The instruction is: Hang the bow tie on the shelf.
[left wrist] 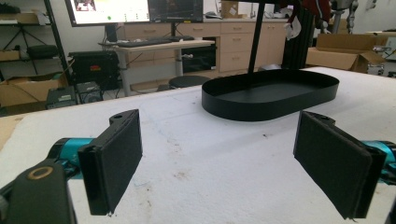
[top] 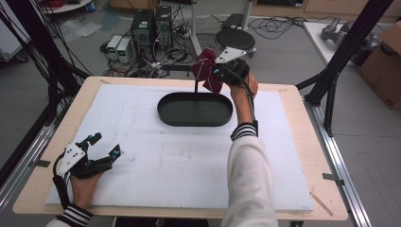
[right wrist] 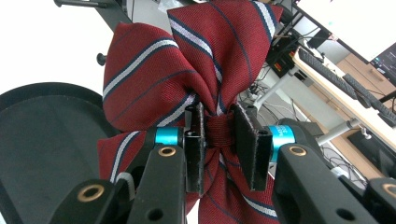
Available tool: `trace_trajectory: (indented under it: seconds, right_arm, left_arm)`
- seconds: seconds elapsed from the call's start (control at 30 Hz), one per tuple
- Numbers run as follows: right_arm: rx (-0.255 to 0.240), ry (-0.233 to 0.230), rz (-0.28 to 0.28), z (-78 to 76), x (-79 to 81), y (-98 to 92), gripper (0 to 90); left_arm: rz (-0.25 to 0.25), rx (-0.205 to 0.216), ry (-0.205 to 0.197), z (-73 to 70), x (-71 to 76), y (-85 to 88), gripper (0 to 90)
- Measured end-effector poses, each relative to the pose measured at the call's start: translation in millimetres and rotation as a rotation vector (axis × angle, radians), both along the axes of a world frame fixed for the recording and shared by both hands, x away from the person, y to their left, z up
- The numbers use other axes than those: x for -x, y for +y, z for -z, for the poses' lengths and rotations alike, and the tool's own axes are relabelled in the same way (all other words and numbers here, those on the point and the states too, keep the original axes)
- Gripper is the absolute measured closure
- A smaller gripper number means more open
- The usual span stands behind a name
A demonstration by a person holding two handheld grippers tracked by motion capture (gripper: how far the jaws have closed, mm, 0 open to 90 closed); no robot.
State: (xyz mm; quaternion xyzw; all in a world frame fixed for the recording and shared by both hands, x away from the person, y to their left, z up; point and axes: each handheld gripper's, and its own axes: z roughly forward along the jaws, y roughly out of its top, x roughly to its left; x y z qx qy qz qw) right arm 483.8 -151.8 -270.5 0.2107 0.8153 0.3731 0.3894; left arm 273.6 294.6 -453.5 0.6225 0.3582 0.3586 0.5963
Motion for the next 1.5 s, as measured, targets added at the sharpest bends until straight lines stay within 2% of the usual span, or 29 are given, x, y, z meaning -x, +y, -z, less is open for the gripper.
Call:
trace_trajectory:
  seconds: [0.37,1.1,1.23,1.4,1.5]
  right_arm:
    - [0.059,0.015,-0.021,1.7,4.0,3.7,73.2]
    - [0.107,0.114,-0.049,12.9,3.2,8.0,69.7]
    - [0.111,0.125,-0.053,13.5,4.3,8.7,66.2]
    - [0.102,0.125,-0.052,12.7,6.7,8.1,56.0]
    - [0.059,0.085,-0.045,14.2,11.3,5.2,41.1]
  left_arm:
    - [-0.002,0.0,-0.003,0.0,0.2,-0.3,15.9]
    - [0.001,-0.007,-0.004,0.0,0.3,0.1,15.9]
    - [0.001,-0.008,-0.004,-0.1,0.4,0.0,15.9]
    - [0.001,-0.011,-0.004,-0.1,0.5,0.1,15.9]
    - [0.001,-0.009,-0.004,-0.1,0.4,0.0,15.9]
